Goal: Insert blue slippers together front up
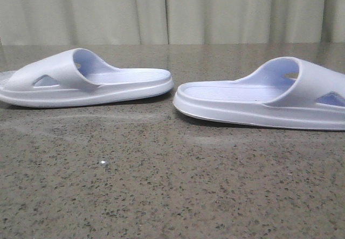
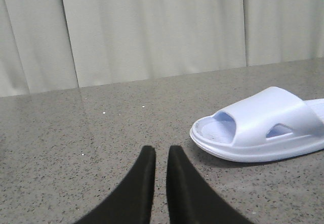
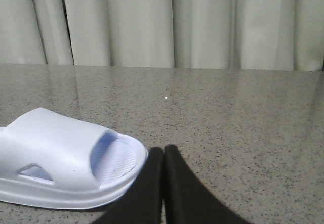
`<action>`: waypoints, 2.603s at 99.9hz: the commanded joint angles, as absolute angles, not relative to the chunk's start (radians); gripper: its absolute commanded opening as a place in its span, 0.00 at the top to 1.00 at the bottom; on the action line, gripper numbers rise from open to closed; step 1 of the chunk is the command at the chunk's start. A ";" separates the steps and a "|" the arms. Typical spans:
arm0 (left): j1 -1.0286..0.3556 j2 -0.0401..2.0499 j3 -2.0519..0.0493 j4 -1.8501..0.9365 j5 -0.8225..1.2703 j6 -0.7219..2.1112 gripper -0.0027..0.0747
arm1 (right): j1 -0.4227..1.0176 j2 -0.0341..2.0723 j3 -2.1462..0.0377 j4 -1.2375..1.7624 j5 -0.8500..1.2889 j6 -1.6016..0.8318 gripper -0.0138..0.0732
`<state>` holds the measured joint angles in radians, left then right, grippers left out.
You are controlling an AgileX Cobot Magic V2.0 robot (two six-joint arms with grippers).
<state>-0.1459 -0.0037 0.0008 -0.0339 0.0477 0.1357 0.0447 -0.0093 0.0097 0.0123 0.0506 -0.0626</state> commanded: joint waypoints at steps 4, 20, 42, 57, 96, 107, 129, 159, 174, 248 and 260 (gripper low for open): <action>-0.154 -0.033 0.012 -0.039 -0.022 0.128 0.94 | 0.038 -0.030 0.031 0.010 -0.024 -0.065 0.96; -0.154 -0.033 0.012 -0.039 -0.022 0.128 0.94 | 0.038 -0.030 0.031 0.010 -0.024 -0.065 0.96; -0.154 -0.033 0.012 -0.039 -0.022 0.128 0.94 | 0.038 -0.030 0.031 0.010 -0.024 -0.065 0.96; -0.154 -0.033 0.012 -0.039 -0.022 0.128 0.94 | 0.038 -0.030 0.031 0.010 -0.024 -0.065 0.96; -0.154 -0.033 0.012 -0.039 -0.022 0.128 0.94 | 0.038 -0.030 0.031 0.010 -0.024 -0.065 0.96; -0.154 -0.033 0.012 -0.039 -0.026 0.128 0.94 | 0.038 -0.030 0.031 0.010 -0.053 -0.065 0.96; -0.154 -0.033 0.012 -0.039 -0.026 0.128 0.94 | 0.038 -0.030 0.031 0.010 -0.109 -0.065 0.96; -0.154 -0.033 0.012 -0.153 -0.053 0.128 0.95 | 0.038 -0.030 0.028 0.031 -0.132 -0.065 0.96; -0.154 -0.033 0.005 -0.460 -0.071 0.128 0.95 | 0.038 -0.030 -0.042 0.083 -0.014 -0.065 0.96; -0.154 0.253 -0.465 -0.846 0.057 0.132 0.95 | 0.100 0.303 -0.641 0.240 0.271 -0.065 0.96; -0.154 0.346 -0.490 -0.850 0.107 0.132 0.94 | 0.100 0.339 -0.650 0.376 0.278 -0.065 0.95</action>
<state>-0.1459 0.2776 -0.4440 -0.8510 0.1098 0.1347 0.0998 0.2978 -0.6132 0.2772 0.3448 -0.0626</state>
